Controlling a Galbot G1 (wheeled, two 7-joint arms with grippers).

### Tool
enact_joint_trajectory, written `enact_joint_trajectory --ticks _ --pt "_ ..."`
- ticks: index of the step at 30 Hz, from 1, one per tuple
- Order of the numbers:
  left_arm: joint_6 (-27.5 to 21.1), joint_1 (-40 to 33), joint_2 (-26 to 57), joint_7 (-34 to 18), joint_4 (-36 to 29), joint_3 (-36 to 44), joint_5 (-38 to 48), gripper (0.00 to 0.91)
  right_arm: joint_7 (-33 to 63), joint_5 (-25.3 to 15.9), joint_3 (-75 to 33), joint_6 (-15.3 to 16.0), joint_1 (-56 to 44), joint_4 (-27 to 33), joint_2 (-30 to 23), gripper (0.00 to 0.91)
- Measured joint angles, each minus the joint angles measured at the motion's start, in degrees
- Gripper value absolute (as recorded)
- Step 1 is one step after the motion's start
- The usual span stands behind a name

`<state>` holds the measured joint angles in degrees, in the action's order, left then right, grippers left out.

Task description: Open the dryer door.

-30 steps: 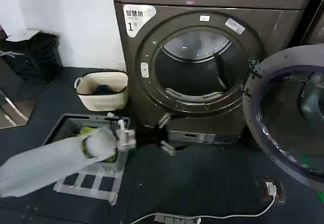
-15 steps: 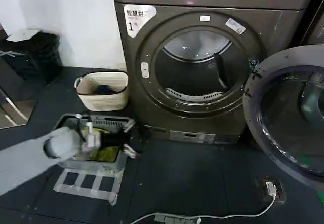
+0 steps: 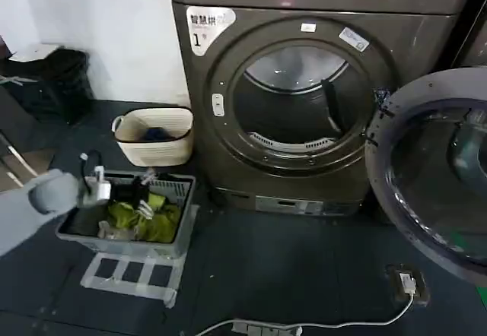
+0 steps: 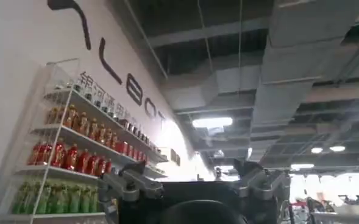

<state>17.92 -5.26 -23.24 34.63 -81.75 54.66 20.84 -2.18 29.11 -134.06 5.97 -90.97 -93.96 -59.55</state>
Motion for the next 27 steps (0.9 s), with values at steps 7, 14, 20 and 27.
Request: enact_joint_trajectory --ticks 7,14,20,27 --pt "1.59 -3.34 0.97 3.28 4.82 1.00 -2.67 0.907 -0.04 -0.16 0.16 -0.05 0.19 0.28 0.60 0.907" --pt "2.39 -6.29 0.35 8.40 8.36 1.83 -4.77 0.907 -0.07 -0.22 0.06 -0.07 -0.03 0.16 0.36 0.907" --pt "3.47 -7.95 0.01 9.87 11.30 2.12 -4.97 0.907 -0.09 -0.14 -0.10 -0.15 -0.28 0.04 -0.16 0.907" --pt "4.74 -9.03 -0.29 13.62 13.57 3.10 -4.76 0.907 -0.10 0.04 -0.21 -0.15 -0.50 -0.09 -0.29 0.907"
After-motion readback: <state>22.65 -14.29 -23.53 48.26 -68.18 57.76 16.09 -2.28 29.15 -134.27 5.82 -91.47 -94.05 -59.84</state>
